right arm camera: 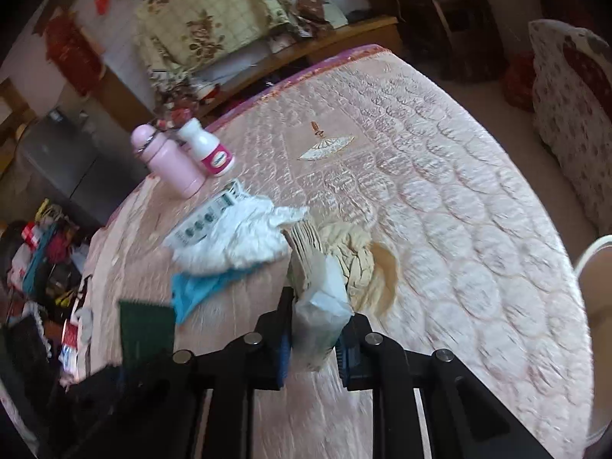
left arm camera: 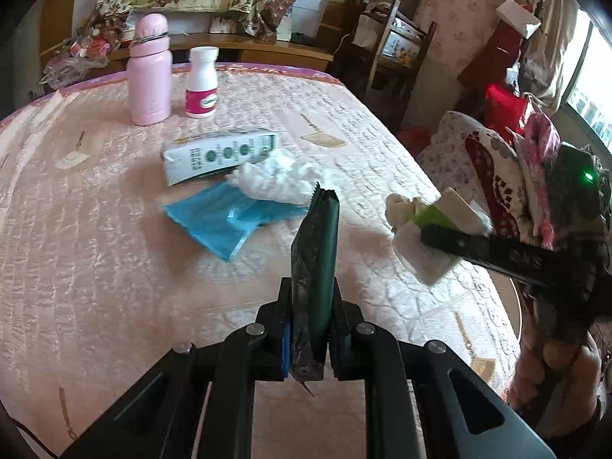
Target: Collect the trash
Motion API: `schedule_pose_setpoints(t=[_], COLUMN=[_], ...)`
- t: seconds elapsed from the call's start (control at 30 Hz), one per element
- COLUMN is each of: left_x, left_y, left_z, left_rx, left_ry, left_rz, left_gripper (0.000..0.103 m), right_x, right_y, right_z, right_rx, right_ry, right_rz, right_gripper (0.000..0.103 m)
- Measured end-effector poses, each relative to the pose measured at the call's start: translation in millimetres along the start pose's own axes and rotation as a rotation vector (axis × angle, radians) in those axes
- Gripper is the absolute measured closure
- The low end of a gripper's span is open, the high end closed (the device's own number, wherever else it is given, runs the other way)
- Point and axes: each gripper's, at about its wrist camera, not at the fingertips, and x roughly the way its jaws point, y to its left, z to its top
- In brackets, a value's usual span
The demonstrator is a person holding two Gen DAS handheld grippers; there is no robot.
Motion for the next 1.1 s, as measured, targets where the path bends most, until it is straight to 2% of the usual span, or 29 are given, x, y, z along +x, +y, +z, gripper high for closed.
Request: schedule_pose_setpoints(t=[0.13,0.23,0.33,0.43,0.83,0.93,0.97,1.0,1.1], left_x=[0,-2,-3,-5,1,1,1,2,4], left_y=[-15,-22,-28,-34,-58,-65,-67,-68,-70], left_z=[-3,-5,-6,-9,-13,-15,-15,-15,-15], left_rx=[0.006,0.011,0.017,0.026,0.070,0.086,0.092,0.094,0.090], left_ry=[0.011,0.011,0.015,0.017,0.035,0.035,0.035,0.036,0.041], left_rz=[-0.009,-0.012,-0.012,-0.009,-0.022,-0.026,-0.025,-0.025,-0.027], left_gripper=[0.087,0.087,0.087,0.087,0.087,0.087,0.087,0.087,0.087], right_x=[-20,-27,-27,-36,-57,-62,-65,-73,-89], right_y=[-10,-21,-39,-52,-82,-85,-86,-86,-87], right_z=[-15,-27,-38,-47,-78,-82,-82,-82,-79], right_rx=[-0.006,-0.007,0.027,0.043,0.154,0.157,0.148,0.129,0.069], right_ry=[0.019,0.066,0.136,0.125,0.123,0.127,0.122,0.106,0.087], right_rz=[0.035,0.041,-0.015,-0.062,-0.013,-0.016,-0.025,-0.048,-0.132], right_gripper=[0.083,0.083,0.081,0.080,0.074,0.062,0.042,0.032,0.032])
